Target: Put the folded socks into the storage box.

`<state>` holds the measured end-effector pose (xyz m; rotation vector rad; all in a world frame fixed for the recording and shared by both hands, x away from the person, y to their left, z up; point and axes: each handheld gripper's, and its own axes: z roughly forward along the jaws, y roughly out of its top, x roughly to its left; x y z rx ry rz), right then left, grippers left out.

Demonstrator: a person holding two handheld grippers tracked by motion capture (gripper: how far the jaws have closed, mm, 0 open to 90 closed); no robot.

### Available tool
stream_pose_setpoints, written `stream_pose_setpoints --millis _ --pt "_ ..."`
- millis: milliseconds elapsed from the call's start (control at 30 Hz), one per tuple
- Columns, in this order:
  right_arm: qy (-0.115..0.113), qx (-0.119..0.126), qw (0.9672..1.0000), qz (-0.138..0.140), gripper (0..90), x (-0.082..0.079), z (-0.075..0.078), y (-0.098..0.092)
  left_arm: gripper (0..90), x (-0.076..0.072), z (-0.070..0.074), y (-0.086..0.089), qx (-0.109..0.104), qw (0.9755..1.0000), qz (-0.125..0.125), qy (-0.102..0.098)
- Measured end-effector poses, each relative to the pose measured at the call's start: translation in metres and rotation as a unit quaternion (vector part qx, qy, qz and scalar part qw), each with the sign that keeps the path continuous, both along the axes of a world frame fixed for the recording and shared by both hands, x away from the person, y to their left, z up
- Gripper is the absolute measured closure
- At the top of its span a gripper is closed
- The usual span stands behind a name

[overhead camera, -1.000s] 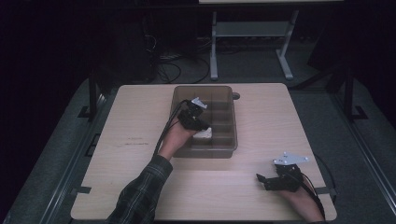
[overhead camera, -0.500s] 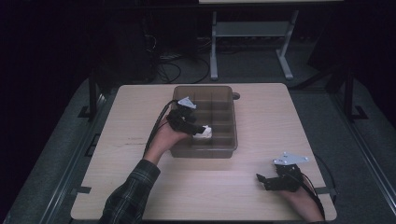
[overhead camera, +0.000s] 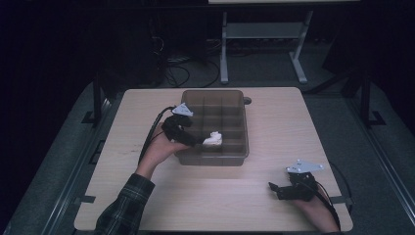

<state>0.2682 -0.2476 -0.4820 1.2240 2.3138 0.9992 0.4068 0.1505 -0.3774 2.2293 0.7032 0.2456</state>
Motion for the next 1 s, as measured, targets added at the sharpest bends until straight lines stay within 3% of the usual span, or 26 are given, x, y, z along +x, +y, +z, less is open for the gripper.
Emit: stream_pose_setpoints --millis 667,1000 --pt "0.000 0.000 1.0000 0.001 10.0 0.000 0.000 0.000 13.3 -0.055 -0.002 0.050 -0.026 0.9992 0.004 -0.029" --pt "0.001 0.000 1.0000 -0.001 10.0 0.000 0.000 0.000 13.4 -0.078 -0.013 0.071 -0.028 0.9989 0.008 -0.037"
